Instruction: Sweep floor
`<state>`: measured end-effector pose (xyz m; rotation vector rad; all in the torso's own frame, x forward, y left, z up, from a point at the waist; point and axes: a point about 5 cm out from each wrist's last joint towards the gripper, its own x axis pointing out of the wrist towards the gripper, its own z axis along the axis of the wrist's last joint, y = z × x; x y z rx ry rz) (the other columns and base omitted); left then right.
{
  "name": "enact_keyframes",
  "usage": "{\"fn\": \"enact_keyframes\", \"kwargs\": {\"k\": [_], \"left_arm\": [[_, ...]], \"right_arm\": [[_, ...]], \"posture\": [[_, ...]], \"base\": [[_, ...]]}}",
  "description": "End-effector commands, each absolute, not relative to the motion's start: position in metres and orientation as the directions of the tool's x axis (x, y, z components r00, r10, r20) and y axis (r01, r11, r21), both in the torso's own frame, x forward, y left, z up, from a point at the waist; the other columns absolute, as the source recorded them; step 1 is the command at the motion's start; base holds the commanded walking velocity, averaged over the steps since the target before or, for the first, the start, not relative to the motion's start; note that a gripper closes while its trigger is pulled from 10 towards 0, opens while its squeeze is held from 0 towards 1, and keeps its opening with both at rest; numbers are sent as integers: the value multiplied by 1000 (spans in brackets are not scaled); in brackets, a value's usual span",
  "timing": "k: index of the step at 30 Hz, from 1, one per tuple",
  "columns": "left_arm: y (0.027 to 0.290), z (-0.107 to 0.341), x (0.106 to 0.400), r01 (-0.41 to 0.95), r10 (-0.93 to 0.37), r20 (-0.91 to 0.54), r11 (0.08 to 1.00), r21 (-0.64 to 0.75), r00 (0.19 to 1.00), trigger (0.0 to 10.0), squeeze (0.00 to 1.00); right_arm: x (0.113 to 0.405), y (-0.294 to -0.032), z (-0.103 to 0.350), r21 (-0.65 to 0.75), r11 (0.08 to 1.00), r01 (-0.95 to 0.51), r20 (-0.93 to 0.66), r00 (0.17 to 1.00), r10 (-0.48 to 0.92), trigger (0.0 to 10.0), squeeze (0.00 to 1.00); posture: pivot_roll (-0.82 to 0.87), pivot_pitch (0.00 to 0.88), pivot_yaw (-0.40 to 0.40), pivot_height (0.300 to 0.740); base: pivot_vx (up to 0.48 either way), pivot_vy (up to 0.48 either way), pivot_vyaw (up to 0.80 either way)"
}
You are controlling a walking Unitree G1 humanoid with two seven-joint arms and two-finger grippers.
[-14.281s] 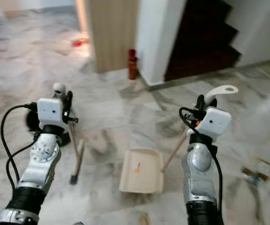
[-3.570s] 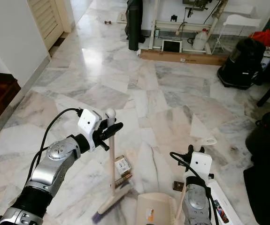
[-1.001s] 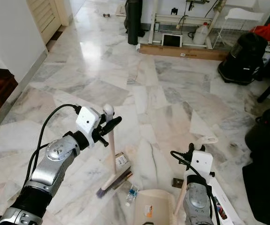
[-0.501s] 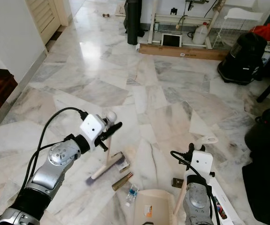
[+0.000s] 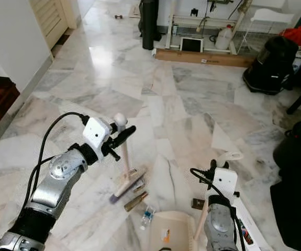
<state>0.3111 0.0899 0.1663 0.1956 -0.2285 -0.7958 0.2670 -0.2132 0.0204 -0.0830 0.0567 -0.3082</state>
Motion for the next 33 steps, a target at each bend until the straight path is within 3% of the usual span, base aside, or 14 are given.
{"fn": "enact_keyframes", "kwargs": {"k": [1, 9, 25, 33], "left_arm": [[88, 168, 306, 715, -751, 124, 657, 240, 648, 10000, 0], [90, 151, 302, 762, -779, 28, 620, 187, 626, 10000, 0], [96, 132, 309, 741, -742, -49, 661, 116, 669, 10000, 0], [97, 123, 318, 702, -706, -13, 707, -85, 708, 10000, 0]], "right_arm": [[257, -213, 7, -99, 949, 300, -111, 944, -311, 10000, 0], [258, -213, 8, -97, 949, 299, -112, 944, -309, 10000, 0], [257, -214, 7, -99, 949, 300, -110, 944, -310, 10000, 0], [255, -215, 7, -100, 947, 305, -104, 944, -315, 10000, 0]], "posture": [[99, 153, -29, 740], [100, 153, -29, 740], [93, 158, -33, 740], [83, 164, -30, 740]], "base": [[0, 0, 0], [0, 0, 0], [0, 0, 0], [0, 0, 0]]}}
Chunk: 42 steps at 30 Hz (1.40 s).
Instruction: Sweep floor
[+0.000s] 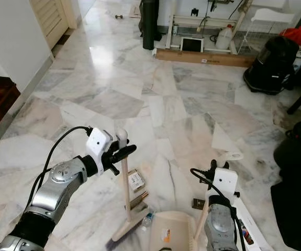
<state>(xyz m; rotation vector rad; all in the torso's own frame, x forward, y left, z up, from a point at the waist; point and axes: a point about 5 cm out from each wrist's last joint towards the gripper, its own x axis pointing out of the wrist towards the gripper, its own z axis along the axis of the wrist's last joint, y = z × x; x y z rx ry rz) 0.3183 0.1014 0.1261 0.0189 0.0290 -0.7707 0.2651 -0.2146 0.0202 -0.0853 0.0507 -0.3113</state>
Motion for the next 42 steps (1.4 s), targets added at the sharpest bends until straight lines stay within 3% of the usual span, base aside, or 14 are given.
{"fn": "enact_keyframes", "kwargs": {"k": [1, 10, 19, 23, 29, 36, 42], "left_arm": [[98, 123, 319, 700, -704, -11, 708, -91, 711, 10000, 0], [96, 138, 332, 677, -683, 90, 683, -274, 725, 10000, 0], [96, 143, 332, 694, -699, 108, 656, -296, 707, 10000, 0], [98, 147, 332, 693, -694, 115, 664, -280, 711, 10000, 0], [110, 183, 340, 648, -600, 248, 721, -245, 761, 10000, 0], [121, 229, 338, 642, -537, 397, 740, -201, 744, 10000, 0], [129, 263, 339, 547, -414, 505, 825, -144, 757, 10000, 0]], "right_arm": [[255, -215, 8, -100, 947, 306, -103, 943, -315, 10000, 0], [269, -216, 22, -45, 942, 332, -54, 941, -334, 10000, 0], [291, -213, 44, 35, 937, 348, 12, 937, -348, 10000, 0], [296, -215, 52, 81, 930, 359, 39, 931, -363, 10000, 0], [295, -222, 52, 137, 910, 391, 29, 917, -398, 10000, 0], [293, -226, 53, 161, 900, 405, 36, 909, -416, 10000, 0], [293, -234, 59, 165, 896, 413, 70, 901, -428, 10000, 0]], "posture": [[80, 167, -31, 740], [80, 172, -26, 740], [89, 171, -24, 740], [89, 167, -22, 740], [95, 160, -22, 740], [108, 155, -21, 740], [113, 146, -24, 740]], "base": [[0, 0, 0], [0, 0, 0], [0, 0, 0], [0, 0, 0], [0, 0, 0], [0, 0, 0], [0, 0, 0]]}}
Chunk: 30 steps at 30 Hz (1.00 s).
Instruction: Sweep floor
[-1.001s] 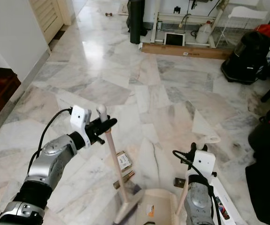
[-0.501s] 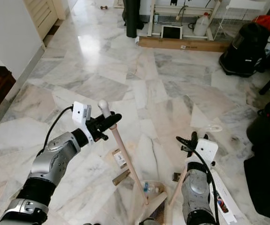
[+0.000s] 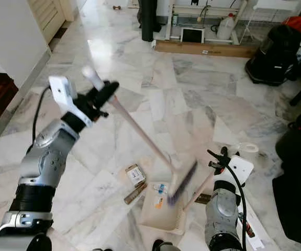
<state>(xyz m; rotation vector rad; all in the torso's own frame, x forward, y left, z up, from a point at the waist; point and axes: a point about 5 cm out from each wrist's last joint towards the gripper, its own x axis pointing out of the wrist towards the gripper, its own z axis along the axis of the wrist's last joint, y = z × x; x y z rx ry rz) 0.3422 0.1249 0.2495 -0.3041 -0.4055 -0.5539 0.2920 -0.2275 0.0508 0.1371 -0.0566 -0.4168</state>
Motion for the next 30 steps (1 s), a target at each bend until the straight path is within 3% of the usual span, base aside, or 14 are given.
{"fn": "enact_keyframes", "kwargs": {"k": [1, 7, 14, 30], "left_arm": [[131, 267, 339, 524, -388, 521, 841, -138, 760, 10000, 0], [149, 266, 343, 383, -266, 527, 915, -125, 807, 10000, 0], [151, 253, 344, 326, -231, 500, 939, -110, 835, 10000, 0], [153, 225, 341, 231, -197, 445, 973, -23, 873, 10000, 0]], "right_arm": [[293, -236, 61, 166, 893, 418, 78, 897, -435, 10000, 0], [291, -254, 73, 247, 845, 475, 119, 850, -513, 10000, 0], [295, -263, 91, 357, 802, 478, 163, 814, -558, 10000, 0], [301, -258, 127, 561, 738, 375, 229, 787, -573, 10000, 0]], "posture": [[112, 145, -24, 740], [106, 137, -23, 740], [101, 132, -26, 740], [90, 98, -31, 740]], "base": [[0, 0, 0], [0, 0, 0], [0, 0, 0], [0, 0, 0]]}}
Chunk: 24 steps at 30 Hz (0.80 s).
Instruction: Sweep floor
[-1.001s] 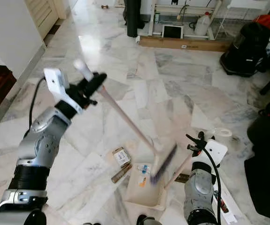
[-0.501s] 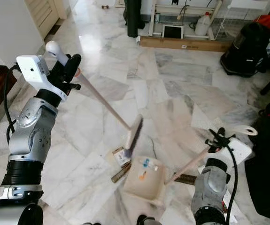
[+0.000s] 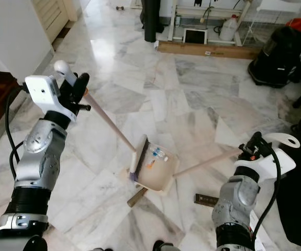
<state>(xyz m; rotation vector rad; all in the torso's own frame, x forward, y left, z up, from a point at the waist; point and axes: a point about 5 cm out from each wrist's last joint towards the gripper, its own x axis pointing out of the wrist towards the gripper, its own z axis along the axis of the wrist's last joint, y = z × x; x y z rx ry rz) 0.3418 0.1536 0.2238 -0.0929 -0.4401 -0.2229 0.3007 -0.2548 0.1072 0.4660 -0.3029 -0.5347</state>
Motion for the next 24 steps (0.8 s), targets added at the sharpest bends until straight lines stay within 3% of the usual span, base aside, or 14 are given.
{"fn": "enact_keyframes", "kwargs": {"k": [1, 19, 24], "left_arm": [[152, 224, 341, 236, -197, 445, 971, -32, 873, 10000, 0], [145, 235, 344, 314, -223, 483, 942, -116, 847, 10000, 0], [153, 240, 345, 240, -183, 501, 969, -51, 846, 10000, 0]], "right_arm": [[302, -257, 130, 562, 742, 365, 236, 790, -566, 10000, 0], [302, -248, 134, 639, 708, 301, 225, 807, -546, 10000, 0], [303, -246, 136, 635, 716, 289, 229, 815, -533, 10000, 0]], "posture": [[91, 94, -30, 740], [96, 40, -30, 740], [95, 40, -30, 740]], "base": [[0, 0, 0], [0, 0, 0], [0, 0, 0]]}}
